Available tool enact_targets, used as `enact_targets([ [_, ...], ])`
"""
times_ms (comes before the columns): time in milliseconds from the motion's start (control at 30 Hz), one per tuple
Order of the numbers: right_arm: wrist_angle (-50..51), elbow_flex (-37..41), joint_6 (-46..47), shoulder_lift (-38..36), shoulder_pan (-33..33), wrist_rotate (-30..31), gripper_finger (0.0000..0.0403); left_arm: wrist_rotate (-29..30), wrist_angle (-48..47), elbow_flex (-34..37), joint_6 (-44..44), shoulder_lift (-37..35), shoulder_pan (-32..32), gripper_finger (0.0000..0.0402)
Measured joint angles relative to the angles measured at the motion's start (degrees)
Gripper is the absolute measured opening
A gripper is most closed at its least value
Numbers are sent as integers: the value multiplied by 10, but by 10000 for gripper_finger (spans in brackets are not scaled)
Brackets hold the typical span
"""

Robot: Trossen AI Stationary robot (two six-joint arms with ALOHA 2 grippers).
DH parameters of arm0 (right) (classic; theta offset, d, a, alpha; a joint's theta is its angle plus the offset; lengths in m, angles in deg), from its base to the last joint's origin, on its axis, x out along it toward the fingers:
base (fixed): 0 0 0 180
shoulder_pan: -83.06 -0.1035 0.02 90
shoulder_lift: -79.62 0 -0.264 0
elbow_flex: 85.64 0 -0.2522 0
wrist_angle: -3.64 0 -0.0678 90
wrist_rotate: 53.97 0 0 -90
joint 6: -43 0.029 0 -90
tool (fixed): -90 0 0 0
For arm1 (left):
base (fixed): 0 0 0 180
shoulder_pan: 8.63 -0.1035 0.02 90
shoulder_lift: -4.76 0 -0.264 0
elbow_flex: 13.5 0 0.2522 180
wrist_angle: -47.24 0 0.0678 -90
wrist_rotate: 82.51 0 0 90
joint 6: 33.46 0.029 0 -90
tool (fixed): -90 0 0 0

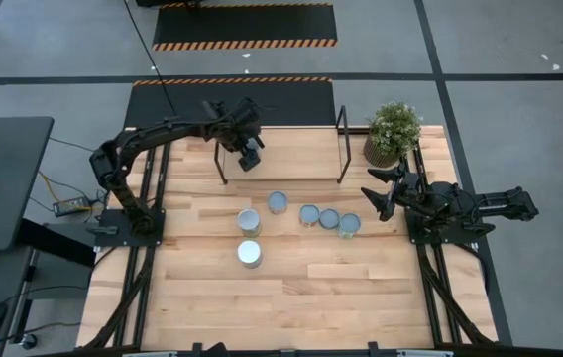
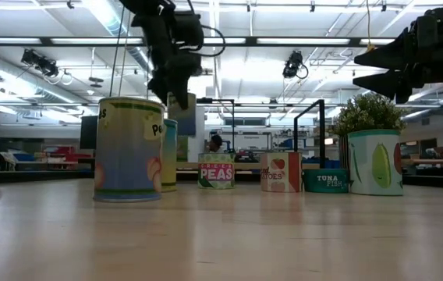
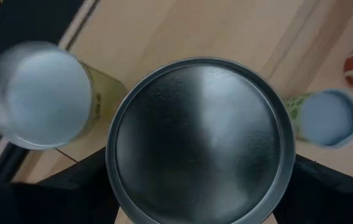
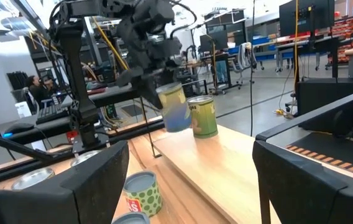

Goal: Pick and place cans onto a shelf
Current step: Put the canned peas on the shelf

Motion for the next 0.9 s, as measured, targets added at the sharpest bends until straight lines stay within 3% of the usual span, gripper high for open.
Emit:
enact_targets([
  [367,-2,0,0,0,0,0,349,1,-59,-55,-17,-1,3,318],
  [700,-2,0,0,0,0,0,349,-3,-58,-53,-57,-1,3,318],
  [900,-2,0,0,0,0,0,349,-3,-17,-1,-58,-1,16,318],
])
